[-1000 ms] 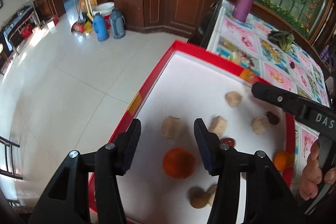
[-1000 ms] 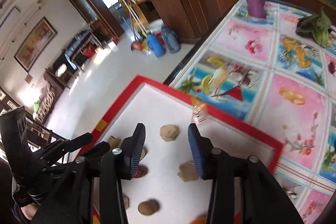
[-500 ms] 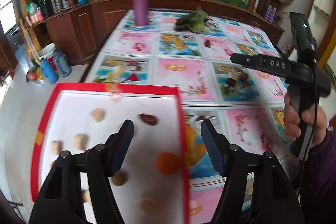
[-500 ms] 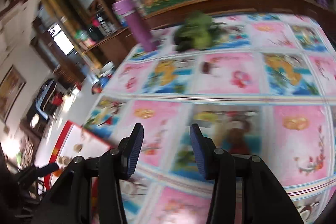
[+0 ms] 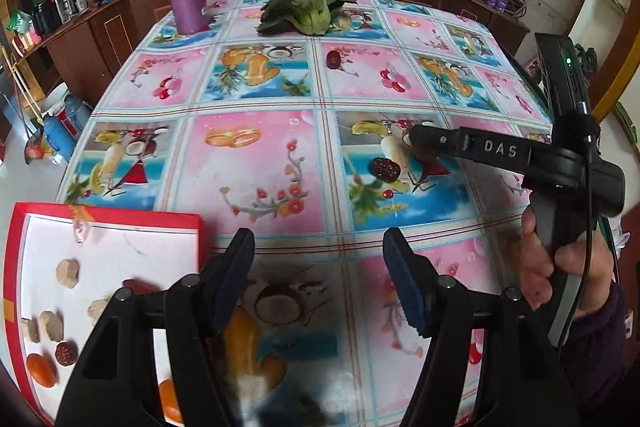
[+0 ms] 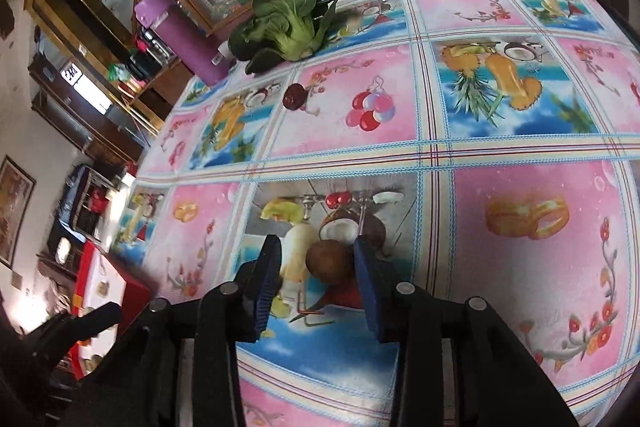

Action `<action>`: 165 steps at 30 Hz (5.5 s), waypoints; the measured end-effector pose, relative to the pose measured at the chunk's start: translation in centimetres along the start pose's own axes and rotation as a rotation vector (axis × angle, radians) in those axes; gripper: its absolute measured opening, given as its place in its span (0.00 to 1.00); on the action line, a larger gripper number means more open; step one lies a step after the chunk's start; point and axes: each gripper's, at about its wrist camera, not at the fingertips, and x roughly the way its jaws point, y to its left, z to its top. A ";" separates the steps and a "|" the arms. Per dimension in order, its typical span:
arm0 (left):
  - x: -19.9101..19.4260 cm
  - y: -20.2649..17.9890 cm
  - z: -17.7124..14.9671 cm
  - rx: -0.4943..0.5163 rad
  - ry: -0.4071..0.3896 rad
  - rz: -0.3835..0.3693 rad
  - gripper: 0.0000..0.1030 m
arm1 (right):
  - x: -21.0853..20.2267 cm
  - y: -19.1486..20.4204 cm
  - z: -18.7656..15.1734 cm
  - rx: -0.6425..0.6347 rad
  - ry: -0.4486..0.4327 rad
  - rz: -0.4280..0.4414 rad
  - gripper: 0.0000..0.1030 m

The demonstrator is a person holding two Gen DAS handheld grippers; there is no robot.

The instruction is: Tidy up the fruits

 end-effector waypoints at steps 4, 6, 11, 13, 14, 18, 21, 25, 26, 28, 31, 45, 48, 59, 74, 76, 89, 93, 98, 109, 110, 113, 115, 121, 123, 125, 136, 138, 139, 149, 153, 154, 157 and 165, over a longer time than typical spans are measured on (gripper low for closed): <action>0.9 -1.1 0.1 0.023 0.011 0.001 0.66 | 0.6 0.6 -0.2 -0.083 -0.008 -0.078 0.23; 1.2 -1.3 0.3 0.024 0.012 0.002 0.66 | 0.7 1.2 -0.4 -0.148 -0.010 -0.119 0.23; 1.7 -1.5 1.0 0.013 0.002 0.014 0.66 | -0.5 -0.1 0.1 -0.095 -0.041 -0.133 0.23; 2.1 -1.8 1.4 0.016 0.000 0.015 0.66 | -1.6 -1.3 0.7 -0.026 -0.077 -0.100 0.23; 2.5 -2.2 1.7 0.018 -0.005 0.015 0.66 | -2.5 -2.3 1.0 0.022 -0.101 -0.079 0.23; 3.9 -3.4 2.9 0.001 -0.014 -0.012 0.66 | -3.6 -4.6 1.5 0.134 -0.138 -0.059 0.23; 4.9 -4.1 3.6 -0.023 -0.029 -0.026 0.66 | -3.9 -5.3 1.6 0.171 -0.139 -0.038 0.23; 6.5 -4.8 4.1 -0.038 -0.039 -0.008 0.59 | -3.9 -5.0 1.6 0.175 -0.137 -0.015 0.23; 6.9 -4.8 4.1 -0.041 -0.029 -0.007 0.50 | -4.0 -5.0 1.6 0.175 -0.139 -0.011 0.23; 7.8 -4.8 4.1 -0.046 -0.007 -0.020 0.44 | -3.8 -4.5 1.5 0.169 -0.135 -0.004 0.23; 8.4 -4.9 3.9 -0.034 -0.008 -0.005 0.38 | -3.6 -4.3 1.4 0.172 -0.126 0.003 0.23; 6.5 -5.1 2.5 0.009 -0.061 -0.019 0.27 | -3.6 -3.4 1.1 0.152 -0.118 0.043 0.23; 4.3 -4.7 1.7 -0.002 -0.094 -0.019 0.27 | -3.6 -2.5 0.8 0.122 -0.121 0.051 0.23; -7.1 1.5 -5.7 -0.045 -0.259 0.098 0.27 | -3.0 4.0 -2.4 -0.025 -0.114 0.211 0.23; -12.1 13.5 -12.5 -0.274 -0.317 0.343 0.27 | -0.2 23.0 -11.0 -0.385 -0.023 0.303 0.23; -11.7 14.3 -12.9 -0.291 -0.305 0.338 0.27 | 0.6 23.6 -11.5 -0.398 0.000 0.295 0.23; -10.6 17.1 -15.1 -0.339 -0.272 0.395 0.27 | 3.5 25.6 -14.4 -0.472 0.037 0.190 0.23; -10.3 17.6 -15.4 -0.350 -0.265 0.404 0.27 | 3.7 25.9 -14.7 -0.490 0.018 0.169 0.23; -9.7 17.8 -15.5 -0.358 -0.246 0.411 0.27 | 3.9 26.1 -14.9 -0.502 0.003 0.150 0.23; -9.3 17.1 -15.3 -0.331 -0.230 0.474 0.28 | 3.8 26.0 -14.7 -0.497 -0.004 0.145 0.23; -9.3 17.1 -15.3 -0.330 -0.226 0.472 0.29 | 3.7 25.9 -14.7 -0.498 -0.008 0.144 0.24; -9.5 16.9 -15.4 -0.335 -0.222 0.470 0.51 | 3.2 25.3 -14.4 -0.473 -0.008 0.158 0.28; -9.9 16.5 -15.4 -0.330 -0.237 0.484 0.55 | 2.6 24.8 -14.1 -0.454 -0.012 0.173 0.32; -11.9 15.5 -15.3 -0.332 -0.293 0.514 0.76 | 0.2 23.6 -13.7 -0.419 -0.056 0.187 0.35; -12.9 15.1 -15.3 -0.339 -0.316 0.524 0.83 | -0.8 23.2 -13.5 -0.413 -0.073 0.187 0.37; -13.8 14.7 -15.3 -0.343 -0.343 0.532 0.88 | -2.3 23.1 -13.7 -0.417 -0.098 0.190 0.46; -18.9 11.7 -15.5 -0.356 -0.437 0.611 1.00 | -9.8 21.8 -15.2 -0.467 -0.295 0.161 0.75; -19.1 11.0 -15.7 -0.345 -0.441 0.584 1.00 | -10.5 20.6 -15.0 -0.452 -0.336 0.138 0.75; -19.2 10.5 -15.8 -0.335 -0.448 0.559 1.00 | -10.9 19.7 -14.8 -0.437 -0.357 0.115 0.76; -18.6 5.5 -10.6 -0.269 -0.513 0.374 1.00 | -11.2 12.9 -6.9 -0.263 -0.504 -0.024 0.78; -16.2 2.7 -4.0 -0.229 -0.535 0.372 1.00 | -9.4 10.0 -2.2 -0.213 -0.532 -0.095 0.79; -14.9 2.3 -1.8 -0.225 -0.510 0.372 1.00 | -8.8 9.0 -1.2 -0.183 -0.539 -0.100 0.79; -11.4 1.9 3.6 -0.228 -0.473 0.365 1.00 | -7.2 5.8 0.0 -0.102 -0.574 -0.179 0.79; -2.2 4.2 9.1 -0.295 -0.290 0.416 1.00 | -5.6 1.7 -1.4 0.118 -0.493 -0.203 0.79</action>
